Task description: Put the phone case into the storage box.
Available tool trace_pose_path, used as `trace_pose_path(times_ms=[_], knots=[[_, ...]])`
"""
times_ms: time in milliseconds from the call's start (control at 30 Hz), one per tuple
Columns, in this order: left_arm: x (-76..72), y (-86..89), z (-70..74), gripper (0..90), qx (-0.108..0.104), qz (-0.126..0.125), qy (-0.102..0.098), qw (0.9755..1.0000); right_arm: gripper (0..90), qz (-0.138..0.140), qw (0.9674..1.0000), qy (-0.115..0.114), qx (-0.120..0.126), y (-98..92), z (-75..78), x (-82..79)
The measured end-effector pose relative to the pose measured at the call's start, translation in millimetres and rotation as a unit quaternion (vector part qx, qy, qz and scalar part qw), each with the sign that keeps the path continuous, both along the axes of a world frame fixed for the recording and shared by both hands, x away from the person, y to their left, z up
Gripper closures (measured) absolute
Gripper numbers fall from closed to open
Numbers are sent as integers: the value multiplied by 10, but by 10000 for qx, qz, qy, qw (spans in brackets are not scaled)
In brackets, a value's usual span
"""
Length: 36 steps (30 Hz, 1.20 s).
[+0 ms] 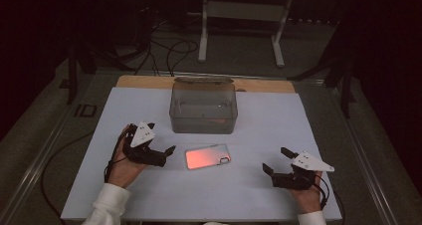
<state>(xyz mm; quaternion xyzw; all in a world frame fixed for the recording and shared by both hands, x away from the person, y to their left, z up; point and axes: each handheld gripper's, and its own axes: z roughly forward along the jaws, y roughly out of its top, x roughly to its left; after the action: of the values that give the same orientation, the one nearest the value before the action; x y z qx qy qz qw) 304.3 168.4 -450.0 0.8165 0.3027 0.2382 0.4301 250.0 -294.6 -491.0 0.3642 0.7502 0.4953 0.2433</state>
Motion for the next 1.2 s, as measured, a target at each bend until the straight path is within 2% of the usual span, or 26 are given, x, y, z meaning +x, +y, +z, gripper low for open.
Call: trace_pose_path(times_ms=[467, 700, 900, 1200], knots=[[170, -169, -55, 4, 402, -281, 284, 9984, 101, -56, 10000, 31, -11, -18, 24, 4], [250, -251, -82, 4, 501, -361, 415, 9972, 101, -71, 10000, 34, -6, -22, 32, 5], [309, -308, -94, 4, 659, -394, 511, 9957, 101, -89, 9999, 62, -22, -24, 37, 7], [408, -397, -163, 8, 748, -523, 892, 9918, 101, -87, 9999, 75, -13, -29, 47, 6]])
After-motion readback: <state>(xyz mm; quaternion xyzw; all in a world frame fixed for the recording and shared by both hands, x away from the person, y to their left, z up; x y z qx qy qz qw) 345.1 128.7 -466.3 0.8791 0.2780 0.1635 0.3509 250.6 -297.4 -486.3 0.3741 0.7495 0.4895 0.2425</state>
